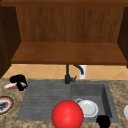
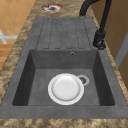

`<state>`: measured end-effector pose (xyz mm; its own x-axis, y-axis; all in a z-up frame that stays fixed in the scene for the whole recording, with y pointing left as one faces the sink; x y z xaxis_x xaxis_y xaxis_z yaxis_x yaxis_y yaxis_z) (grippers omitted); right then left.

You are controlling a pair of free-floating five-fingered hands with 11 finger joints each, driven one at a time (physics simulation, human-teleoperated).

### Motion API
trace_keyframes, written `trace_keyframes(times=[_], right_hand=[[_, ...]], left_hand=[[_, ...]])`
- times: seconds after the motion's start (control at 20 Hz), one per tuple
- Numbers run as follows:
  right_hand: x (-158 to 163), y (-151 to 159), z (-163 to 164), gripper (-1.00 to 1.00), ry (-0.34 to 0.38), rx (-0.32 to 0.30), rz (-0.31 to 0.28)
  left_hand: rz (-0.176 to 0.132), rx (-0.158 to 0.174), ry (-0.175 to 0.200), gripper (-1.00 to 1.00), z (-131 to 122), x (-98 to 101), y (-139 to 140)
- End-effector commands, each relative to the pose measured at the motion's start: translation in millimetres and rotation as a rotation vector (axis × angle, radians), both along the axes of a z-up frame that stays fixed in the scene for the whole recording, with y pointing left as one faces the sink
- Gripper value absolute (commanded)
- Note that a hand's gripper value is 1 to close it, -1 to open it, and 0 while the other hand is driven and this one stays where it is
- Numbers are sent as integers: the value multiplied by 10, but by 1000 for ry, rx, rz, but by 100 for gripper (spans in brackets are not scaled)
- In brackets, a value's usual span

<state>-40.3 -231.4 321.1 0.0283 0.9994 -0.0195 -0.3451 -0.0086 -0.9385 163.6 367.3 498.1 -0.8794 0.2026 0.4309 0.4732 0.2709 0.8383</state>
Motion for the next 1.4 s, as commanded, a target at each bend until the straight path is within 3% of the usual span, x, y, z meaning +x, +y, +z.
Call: trace_keyframes(times=[0.0, 0.85, 1.35], right_hand=[[0, 0, 0, 0, 0, 0, 0], [0, 0, 0, 0, 0, 0, 0], [0, 0, 0, 0, 0, 0, 0]], left_hand=[[0, 29, -40, 100, 273, -138, -162], [-3, 66, -4, 100, 1464, -925, -911], [-21, 81, -1, 100, 2153, -1221, -1374]])
